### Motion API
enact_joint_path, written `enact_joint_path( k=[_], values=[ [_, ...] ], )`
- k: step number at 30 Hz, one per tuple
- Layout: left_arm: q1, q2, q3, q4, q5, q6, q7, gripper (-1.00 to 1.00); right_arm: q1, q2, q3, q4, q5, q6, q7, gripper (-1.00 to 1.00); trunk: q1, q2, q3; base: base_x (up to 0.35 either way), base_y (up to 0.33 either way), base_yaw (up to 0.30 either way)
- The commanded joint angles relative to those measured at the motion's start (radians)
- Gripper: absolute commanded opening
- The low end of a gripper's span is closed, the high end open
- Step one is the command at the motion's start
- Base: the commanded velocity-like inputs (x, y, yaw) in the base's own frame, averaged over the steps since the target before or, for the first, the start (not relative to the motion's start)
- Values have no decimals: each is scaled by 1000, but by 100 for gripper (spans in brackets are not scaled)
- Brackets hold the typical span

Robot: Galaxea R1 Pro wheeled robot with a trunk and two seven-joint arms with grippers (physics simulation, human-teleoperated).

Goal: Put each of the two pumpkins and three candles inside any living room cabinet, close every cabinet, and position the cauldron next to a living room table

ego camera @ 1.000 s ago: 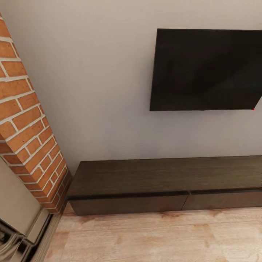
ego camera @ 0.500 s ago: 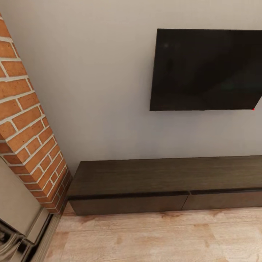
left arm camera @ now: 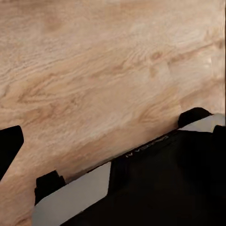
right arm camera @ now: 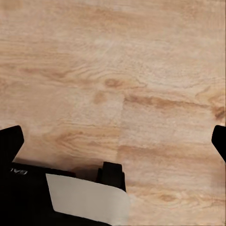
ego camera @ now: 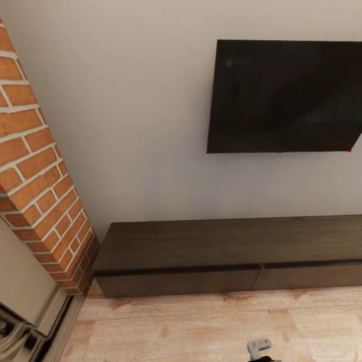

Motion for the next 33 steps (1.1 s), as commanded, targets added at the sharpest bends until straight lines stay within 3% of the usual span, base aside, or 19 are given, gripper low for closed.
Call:
enact_joint_path(
  k=[1, 2, 4, 5, 8, 12, 16, 18, 19, 24, 28, 31, 32, 33],
  values=[
    [0, 12, -2, -43, -2, 25, -71, 100, 0, -8, 0, -20, 13, 37, 40, 100, 0, 0, 0, 0, 0, 0],
    [0, 31, -4, -104, -2, 61, -158, 100, 0, -15, 1, -40, 37, 75, 96, 100, 0, 0, 0, 0, 0, 0],
    [0, 52, -5, -180, -1, 111, -253, 100, 0, -23, 1, -54, 71, 99, 166, 100, 0, 0, 0, 0, 0, 0],
    [0, 56, -5, -199, -1, 123, -274, 100, 0, -25, 1, -55, 79, 103, 183, 100, 0, 0, 0, 0, 0, 0],
    [-1, 66, -6, -356, -1, 209, -442, 100, 0, -32, 1, -60, 121, 115, 308, 100, 0, 0, 0, 0, 0, 0],
    [-25, 67, -7, -445, 1, 283, -522, 100, 0, -34, 1, -55, 145, 116, 360, 100, 0, 0, 0, 0, 0, 0],
    [-103, 59, -9, -469, 4, 318, -614, 100, 0, -34, 2, -45, 161, 114, 373, 100, 0, 0, 0, 0, 0, 0],
    [-152, 34, -10, -472, 3, 368, -678, 100, -1, -33, 4, -43, 163, 113, 375, 100, 0, 0, 0, 0, 0, 0],
    [-227, -12, -11, -474, 3, 417, -717, 100, 0, -31, 4, -30, 164, 111, 375, 100, 0, 0, 0, 0, 0, 0],
    [-358, -69, -16, -471, 3, 466, -728, 100, 0, -29, 6, 8, 166, 93, 371, 100, 0, 0, 0, 0, 0, 0],
    [-435, -102, -17, -471, 8, 484, -730, 100, 0, -28, 34, 21, 176, 85, 374, 100, 0, 0, 0, 0, 0, 0],
    [-479, -146, -17, -470, 9, 487, -729, 100, 0, -26, 59, 27, 178, 62, 375, 100, 0, 0, 0, 0, 0, 0],
    [-509, -187, -17, -470, 9, 487, -726, 100, 0, -24, 66, 29, 179, 25, 376, 100, 0, 0, 0, 0, 0, 0],
    [-517, -193, -17, -469, 9, 486, -726, 100, 0, -24, 67, 30, 179, 14, 376, 100, 0, 0, 0, 0, 0, 0]
  ],
)
